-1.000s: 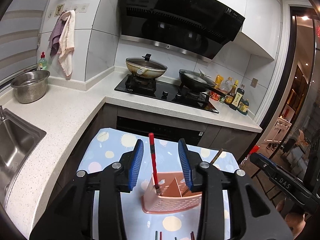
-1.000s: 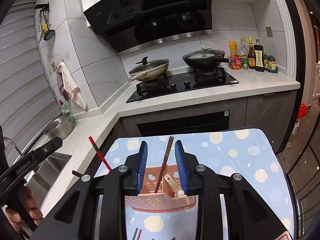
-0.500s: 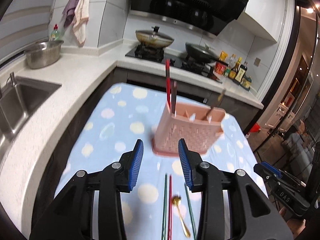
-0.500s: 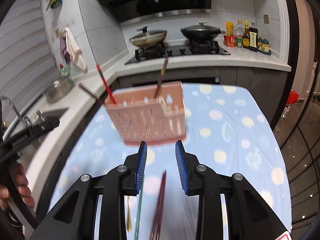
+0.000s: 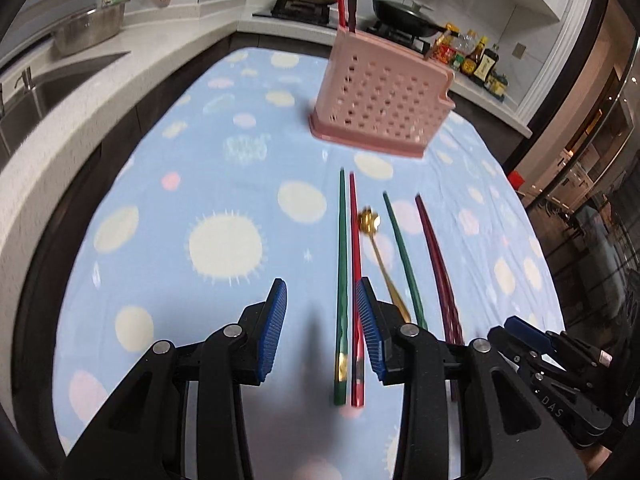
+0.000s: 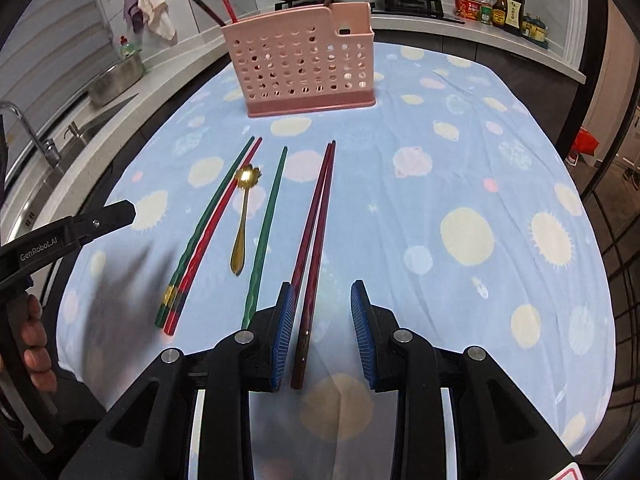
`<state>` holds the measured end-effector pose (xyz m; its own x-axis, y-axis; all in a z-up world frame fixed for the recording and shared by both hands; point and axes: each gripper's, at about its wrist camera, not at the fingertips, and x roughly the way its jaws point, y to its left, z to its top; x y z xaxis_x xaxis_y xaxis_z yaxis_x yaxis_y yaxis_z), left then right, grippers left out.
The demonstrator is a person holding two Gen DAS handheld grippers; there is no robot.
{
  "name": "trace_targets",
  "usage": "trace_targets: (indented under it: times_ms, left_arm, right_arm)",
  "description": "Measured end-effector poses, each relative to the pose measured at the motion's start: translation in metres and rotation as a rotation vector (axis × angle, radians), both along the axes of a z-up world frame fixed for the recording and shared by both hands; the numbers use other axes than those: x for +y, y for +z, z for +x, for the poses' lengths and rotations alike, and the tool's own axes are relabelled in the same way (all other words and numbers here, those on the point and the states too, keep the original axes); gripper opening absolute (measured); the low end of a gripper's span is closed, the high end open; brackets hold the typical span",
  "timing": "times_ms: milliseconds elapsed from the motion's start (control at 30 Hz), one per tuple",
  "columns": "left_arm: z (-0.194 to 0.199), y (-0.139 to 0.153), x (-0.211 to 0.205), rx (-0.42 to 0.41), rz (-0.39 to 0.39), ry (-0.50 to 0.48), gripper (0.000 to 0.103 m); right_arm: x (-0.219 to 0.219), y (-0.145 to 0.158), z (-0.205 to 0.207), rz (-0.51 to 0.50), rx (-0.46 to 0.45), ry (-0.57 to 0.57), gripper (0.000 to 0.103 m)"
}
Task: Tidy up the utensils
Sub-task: 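Grasp a green chopstick with the left tool while the right tool grasps a dark red chopstick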
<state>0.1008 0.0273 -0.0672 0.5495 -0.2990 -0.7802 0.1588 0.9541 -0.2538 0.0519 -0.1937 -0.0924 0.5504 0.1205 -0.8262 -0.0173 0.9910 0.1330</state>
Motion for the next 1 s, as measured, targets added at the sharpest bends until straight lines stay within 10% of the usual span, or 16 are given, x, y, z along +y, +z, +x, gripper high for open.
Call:
trace_targets:
  times_ms: [1000]
  left_arm:
    - [-0.031,-0.045,-0.014,0.109,0.044,-0.057,0.035]
  right_arm:
    - [0.003,-0.034,-0.006,-0.007,0.087,-0.001,0.015]
